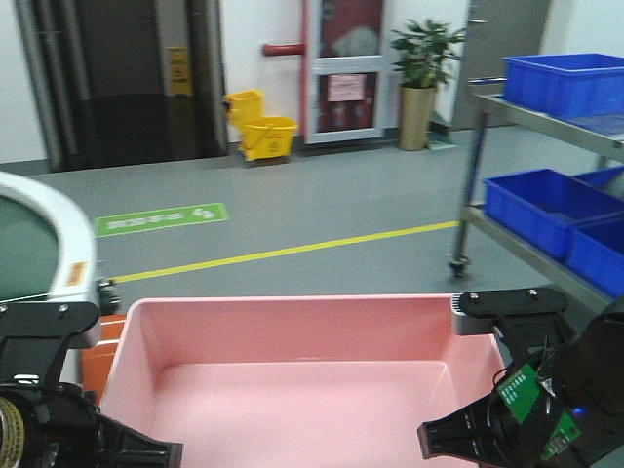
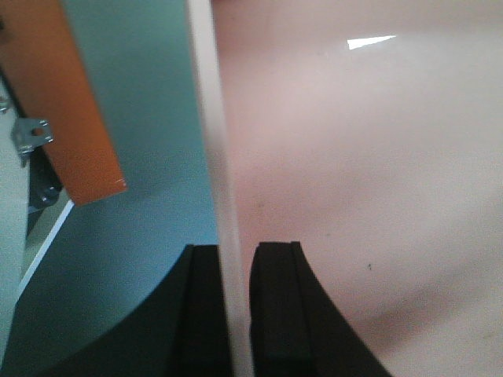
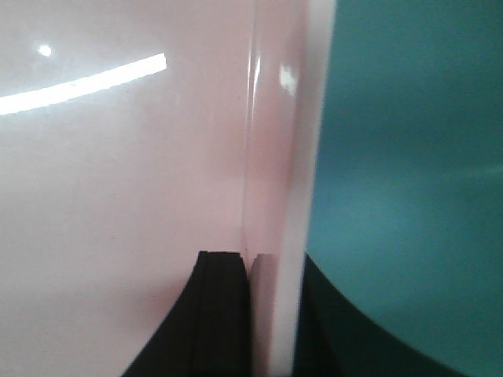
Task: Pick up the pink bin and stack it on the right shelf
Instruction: 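Hold the bin with both grippers while the base turns away, then carry the bin with both grippers toward the shelf cart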
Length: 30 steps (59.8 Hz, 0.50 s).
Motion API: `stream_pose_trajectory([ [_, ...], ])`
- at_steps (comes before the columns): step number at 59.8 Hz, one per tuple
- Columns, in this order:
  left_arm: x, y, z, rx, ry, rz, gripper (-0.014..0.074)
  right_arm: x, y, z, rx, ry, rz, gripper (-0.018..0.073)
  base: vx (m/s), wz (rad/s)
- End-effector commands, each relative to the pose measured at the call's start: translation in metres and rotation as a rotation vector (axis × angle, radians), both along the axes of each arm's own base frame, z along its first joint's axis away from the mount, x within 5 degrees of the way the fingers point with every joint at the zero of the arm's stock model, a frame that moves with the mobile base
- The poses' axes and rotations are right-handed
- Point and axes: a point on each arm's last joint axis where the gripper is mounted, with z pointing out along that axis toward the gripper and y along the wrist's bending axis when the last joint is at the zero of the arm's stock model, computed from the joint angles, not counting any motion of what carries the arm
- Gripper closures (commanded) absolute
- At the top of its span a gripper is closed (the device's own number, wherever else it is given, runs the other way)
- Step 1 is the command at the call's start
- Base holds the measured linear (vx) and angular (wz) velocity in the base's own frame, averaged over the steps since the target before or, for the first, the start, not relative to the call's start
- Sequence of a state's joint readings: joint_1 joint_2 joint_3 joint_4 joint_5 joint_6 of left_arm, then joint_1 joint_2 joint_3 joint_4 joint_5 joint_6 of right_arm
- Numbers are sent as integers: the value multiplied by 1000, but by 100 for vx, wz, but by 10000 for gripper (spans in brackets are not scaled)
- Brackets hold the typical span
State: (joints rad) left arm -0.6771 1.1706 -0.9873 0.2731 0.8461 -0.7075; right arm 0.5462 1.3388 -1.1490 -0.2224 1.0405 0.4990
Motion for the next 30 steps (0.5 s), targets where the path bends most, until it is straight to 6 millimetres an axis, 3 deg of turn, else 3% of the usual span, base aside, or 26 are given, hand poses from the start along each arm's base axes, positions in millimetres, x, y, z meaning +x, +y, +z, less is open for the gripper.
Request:
stream_pose_trajectory([
  [1,-1,-5,24,-112,-128,-43,503,1,-1,19,25,-114,21,443,0,-58],
  [30,-1,-5,24,-112,-127,-42,503,1,-1,19,25,-114,21,443,5,-47],
])
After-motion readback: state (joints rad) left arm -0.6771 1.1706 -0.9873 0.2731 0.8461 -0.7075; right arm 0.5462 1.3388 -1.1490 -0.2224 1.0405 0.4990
